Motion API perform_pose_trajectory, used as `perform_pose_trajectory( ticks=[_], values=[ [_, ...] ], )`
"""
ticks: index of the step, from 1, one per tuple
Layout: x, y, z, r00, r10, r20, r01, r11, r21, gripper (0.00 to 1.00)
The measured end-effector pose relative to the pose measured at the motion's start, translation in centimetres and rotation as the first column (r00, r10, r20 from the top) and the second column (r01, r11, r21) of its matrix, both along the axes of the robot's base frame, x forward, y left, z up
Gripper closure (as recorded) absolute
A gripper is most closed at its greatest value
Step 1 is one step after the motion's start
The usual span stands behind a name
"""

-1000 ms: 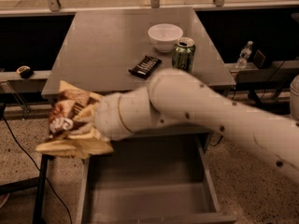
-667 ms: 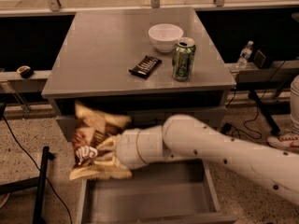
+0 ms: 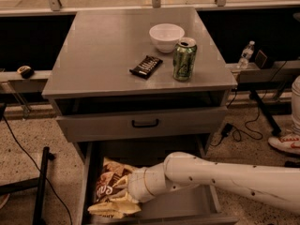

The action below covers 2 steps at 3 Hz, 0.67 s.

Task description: Place brown chip bag into middle drawer

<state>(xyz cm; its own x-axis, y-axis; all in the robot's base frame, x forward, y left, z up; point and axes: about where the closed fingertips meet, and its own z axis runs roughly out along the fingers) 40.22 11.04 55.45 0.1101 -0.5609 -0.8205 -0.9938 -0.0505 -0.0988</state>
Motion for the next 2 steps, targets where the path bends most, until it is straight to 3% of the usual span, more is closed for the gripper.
perform_pose_trajectory(
  ticks=[1, 2],
  values=[
    [-1.28, -0.33, -3.26, 0.9976, -0.011, -0.068, 0.01, 1.0, -0.021, 0.85],
    [-1.29, -0.35, -3.33, 0.9976, -0.012, -0.069, 0.011, 1.0, -0.021, 0.54]
  ],
)
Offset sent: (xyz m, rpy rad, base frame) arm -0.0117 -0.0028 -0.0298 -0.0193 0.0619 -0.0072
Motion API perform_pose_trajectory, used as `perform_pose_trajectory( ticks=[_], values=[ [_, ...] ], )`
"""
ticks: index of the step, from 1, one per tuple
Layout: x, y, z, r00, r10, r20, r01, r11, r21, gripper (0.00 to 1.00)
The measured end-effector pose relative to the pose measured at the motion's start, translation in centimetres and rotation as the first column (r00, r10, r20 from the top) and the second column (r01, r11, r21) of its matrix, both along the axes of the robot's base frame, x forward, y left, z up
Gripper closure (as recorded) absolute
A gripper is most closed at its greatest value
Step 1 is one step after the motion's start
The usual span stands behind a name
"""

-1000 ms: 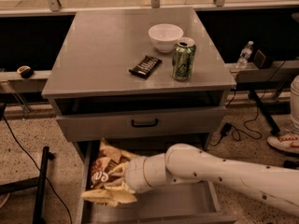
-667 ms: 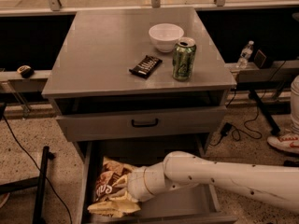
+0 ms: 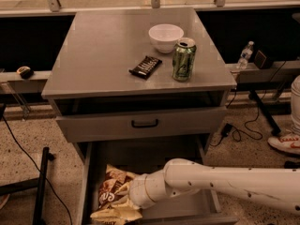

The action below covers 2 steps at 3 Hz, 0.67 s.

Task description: Place brown chip bag into middle drawer

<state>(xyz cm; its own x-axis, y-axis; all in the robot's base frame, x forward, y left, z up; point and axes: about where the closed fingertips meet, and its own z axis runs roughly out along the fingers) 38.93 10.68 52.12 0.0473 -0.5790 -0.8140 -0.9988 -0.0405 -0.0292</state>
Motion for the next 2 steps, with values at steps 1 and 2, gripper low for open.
perform_pose_trajectory(
  ticks=[1, 2],
  values=[
    [0.0, 0.0, 0.0, 1.0, 0.0, 0.0, 0.0, 1.0, 0.0, 0.31],
    [0.0, 0.0, 0.01, 1.0, 0.0, 0.0, 0.0, 1.0, 0.0, 0.07]
  ],
)
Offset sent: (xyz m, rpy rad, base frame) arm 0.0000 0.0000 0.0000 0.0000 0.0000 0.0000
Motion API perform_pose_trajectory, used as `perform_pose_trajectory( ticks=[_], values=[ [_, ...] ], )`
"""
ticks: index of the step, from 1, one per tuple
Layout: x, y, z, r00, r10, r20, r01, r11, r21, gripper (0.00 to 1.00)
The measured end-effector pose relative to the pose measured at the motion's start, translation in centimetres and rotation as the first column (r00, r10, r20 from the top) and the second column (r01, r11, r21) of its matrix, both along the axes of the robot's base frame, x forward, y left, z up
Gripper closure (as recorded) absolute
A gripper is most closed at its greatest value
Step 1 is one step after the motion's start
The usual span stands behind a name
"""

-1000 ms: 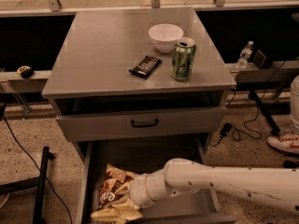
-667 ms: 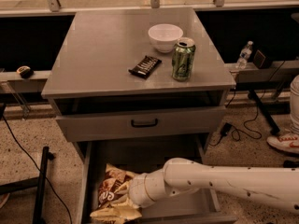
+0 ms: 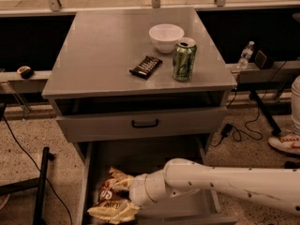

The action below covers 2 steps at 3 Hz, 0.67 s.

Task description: Place brown chip bag into middle drawer

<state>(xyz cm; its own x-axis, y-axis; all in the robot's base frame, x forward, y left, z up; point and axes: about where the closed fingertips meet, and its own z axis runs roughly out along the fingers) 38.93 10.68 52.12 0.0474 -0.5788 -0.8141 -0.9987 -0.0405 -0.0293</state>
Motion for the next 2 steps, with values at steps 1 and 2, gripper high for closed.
perform_pose_trajectory(
  ticks=[1, 2],
  values=[
    [-0.29, -0.4, 0.84, 0.9999, -0.003, 0.015, 0.003, 1.0, 0.017, 0.0],
    [-0.3, -0.44, 0.91, 0.9999, -0.004, 0.017, 0.003, 1.0, 0.018, 0.0]
  ],
)
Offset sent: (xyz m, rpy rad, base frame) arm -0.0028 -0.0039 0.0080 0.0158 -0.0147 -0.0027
